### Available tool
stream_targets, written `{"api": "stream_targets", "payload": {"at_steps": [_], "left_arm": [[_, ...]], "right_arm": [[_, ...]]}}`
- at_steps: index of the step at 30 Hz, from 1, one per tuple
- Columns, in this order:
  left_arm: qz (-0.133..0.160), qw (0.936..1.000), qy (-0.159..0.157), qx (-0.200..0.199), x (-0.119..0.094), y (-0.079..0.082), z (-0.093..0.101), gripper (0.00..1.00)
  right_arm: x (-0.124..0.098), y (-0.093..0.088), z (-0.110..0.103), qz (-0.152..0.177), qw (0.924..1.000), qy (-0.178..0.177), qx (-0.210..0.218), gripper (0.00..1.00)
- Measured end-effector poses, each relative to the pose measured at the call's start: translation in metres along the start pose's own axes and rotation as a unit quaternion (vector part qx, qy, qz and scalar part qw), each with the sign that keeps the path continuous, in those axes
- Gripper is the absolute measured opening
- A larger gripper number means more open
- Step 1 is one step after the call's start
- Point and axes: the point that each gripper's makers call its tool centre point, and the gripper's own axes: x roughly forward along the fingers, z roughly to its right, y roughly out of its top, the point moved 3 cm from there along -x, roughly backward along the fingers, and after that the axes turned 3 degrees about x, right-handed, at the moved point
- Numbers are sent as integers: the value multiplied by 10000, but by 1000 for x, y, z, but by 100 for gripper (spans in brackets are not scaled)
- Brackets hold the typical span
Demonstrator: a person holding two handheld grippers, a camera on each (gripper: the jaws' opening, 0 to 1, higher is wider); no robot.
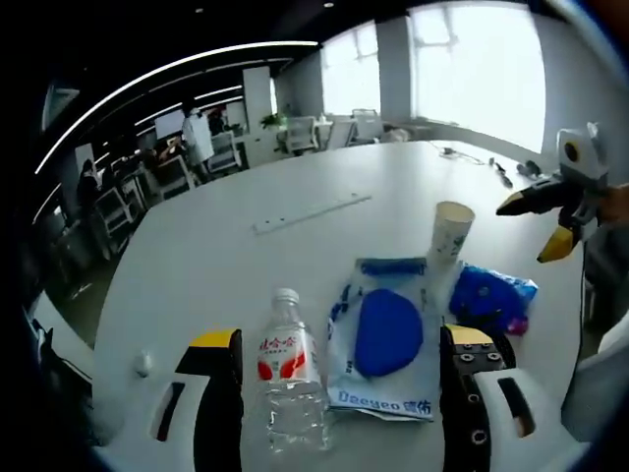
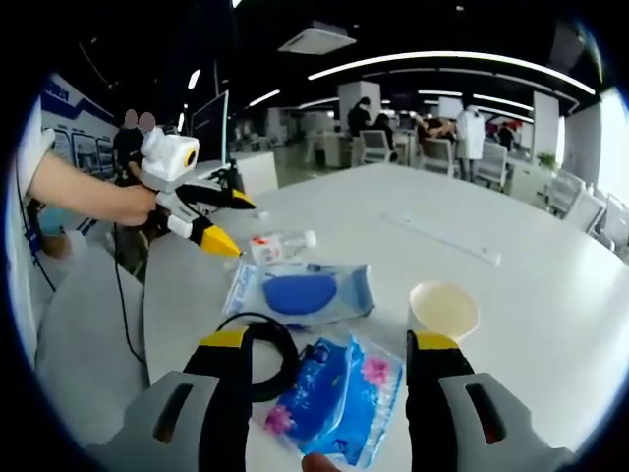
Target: Arrange the tabletop items into an orderly group along one side of the table until the central work area is clear of visible clutter.
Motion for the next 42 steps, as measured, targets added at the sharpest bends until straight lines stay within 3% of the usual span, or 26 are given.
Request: {"api": "stream_targets", "payload": {"at_steps": [18,27,35,42], "left_arm": [[-424,9975,200,-534,9,-25,-24,76],[-732,9913,325,-1040,20,-40,-38,74],[-847,9861,339,-1388,23,-49,-39,72],[-1056,9832,342,-1450,34,-53,-37,69]], "right_arm": [[10,-4,-3,-71,9999,96,109,61],[14,-6,-9,-111,9997,183,117,61],[12,-12,-6,-148,9996,134,188,61],[12,-15,-8,-148,9994,140,282,60]]}}
